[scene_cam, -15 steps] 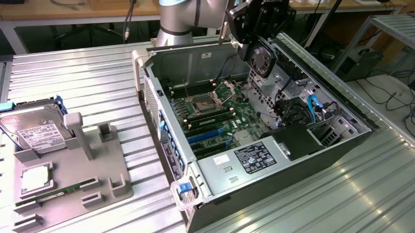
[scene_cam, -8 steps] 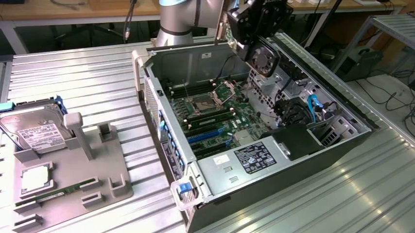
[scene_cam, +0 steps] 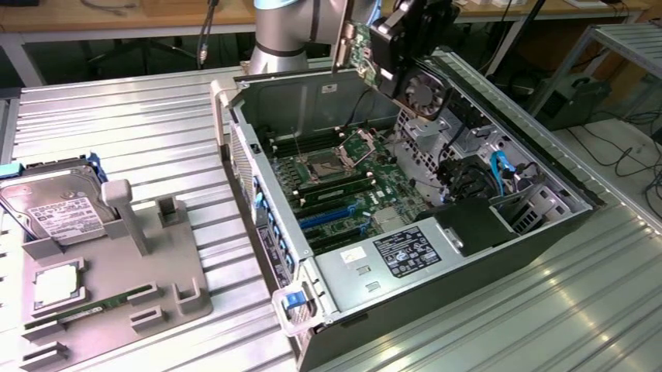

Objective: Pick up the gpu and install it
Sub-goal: 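Insert the gpu into the slot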

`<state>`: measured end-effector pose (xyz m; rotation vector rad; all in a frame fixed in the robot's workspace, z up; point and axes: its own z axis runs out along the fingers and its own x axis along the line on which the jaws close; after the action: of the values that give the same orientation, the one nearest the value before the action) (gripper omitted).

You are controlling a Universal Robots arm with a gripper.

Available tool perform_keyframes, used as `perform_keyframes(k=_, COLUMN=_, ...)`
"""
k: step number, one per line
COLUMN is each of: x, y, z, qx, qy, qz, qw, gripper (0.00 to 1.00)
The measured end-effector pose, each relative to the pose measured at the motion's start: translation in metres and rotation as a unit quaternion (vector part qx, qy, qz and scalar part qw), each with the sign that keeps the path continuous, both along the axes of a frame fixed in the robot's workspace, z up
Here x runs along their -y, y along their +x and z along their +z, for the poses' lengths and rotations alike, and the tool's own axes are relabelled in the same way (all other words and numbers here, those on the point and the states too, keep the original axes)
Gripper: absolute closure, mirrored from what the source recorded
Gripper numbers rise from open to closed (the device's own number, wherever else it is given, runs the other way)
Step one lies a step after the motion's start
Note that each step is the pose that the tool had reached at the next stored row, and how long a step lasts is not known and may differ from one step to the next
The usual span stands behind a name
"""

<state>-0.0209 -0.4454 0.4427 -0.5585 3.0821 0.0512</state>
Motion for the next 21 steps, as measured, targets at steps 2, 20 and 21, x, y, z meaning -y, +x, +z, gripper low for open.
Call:
perform_keyframes(k=2, x=0.0, y=0.0, z=0.0, qx=0.0, qy=0.0, qz=0.032, qw=0.9995, gripper=0.72)
perform_keyframes(k=20, x=0.0, y=0.0, z=0.0, qx=0.0, qy=0.0, qz=0.184, qw=0.9829, gripper=0.72)
perform_keyframes(k=21, x=0.0001, y=0.0, z=0.0, qx=-0.0001, qy=0.0, qz=0.195, qw=0.9809, gripper=0.72)
